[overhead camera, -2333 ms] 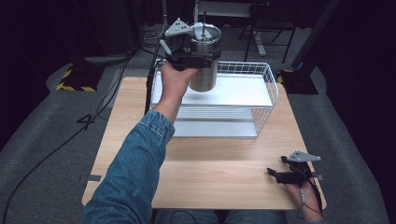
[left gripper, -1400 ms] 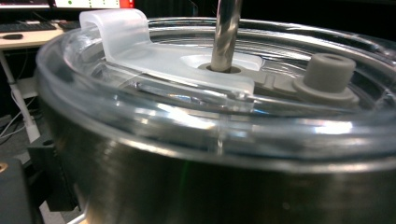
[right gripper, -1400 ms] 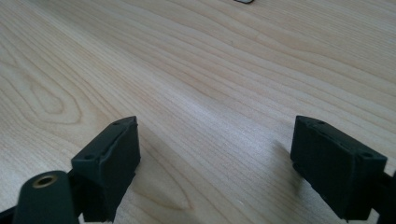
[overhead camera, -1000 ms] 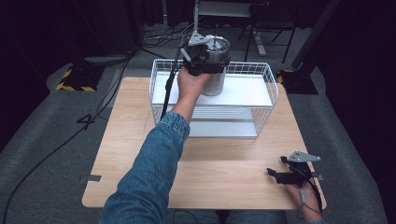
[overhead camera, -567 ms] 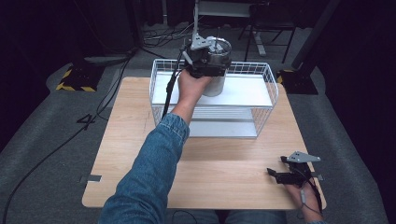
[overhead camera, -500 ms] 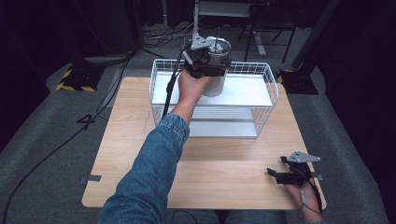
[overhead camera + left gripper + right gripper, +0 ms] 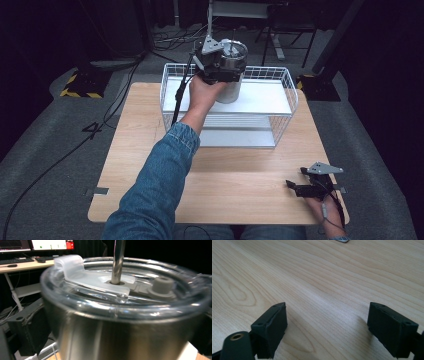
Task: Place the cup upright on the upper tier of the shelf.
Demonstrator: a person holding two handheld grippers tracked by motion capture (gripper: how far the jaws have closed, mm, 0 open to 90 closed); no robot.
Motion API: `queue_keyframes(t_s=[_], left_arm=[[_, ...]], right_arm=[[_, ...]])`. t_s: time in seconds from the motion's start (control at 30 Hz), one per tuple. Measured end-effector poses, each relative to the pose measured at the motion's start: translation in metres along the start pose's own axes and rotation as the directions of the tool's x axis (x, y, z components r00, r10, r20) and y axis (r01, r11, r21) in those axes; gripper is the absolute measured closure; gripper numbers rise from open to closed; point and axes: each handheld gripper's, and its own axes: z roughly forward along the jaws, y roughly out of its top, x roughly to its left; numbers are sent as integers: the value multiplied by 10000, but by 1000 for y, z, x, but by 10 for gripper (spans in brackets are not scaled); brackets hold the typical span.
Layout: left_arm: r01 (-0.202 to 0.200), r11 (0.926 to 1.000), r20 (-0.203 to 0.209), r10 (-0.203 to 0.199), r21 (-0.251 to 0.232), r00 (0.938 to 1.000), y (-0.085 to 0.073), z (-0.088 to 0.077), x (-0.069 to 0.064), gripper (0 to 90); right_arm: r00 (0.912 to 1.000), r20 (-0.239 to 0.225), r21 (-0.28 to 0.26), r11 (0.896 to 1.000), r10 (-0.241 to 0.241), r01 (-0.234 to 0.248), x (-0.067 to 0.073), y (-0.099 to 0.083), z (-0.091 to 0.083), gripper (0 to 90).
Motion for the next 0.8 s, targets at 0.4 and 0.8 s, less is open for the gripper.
queue_keyframes(t_s=[0.4, 0.8], left_arm=[[-241, 9994, 18, 241, -239, 9997, 6, -41, -5, 0], [-495, 9980, -36, 494, -402, 9988, 4, -101, -11, 0]], right_arm=[[10000, -43, 34, 10000, 2, -2, -1, 0, 0, 165], [10000, -74, 61, 10000, 32, -31, -1, 0, 0, 162]])
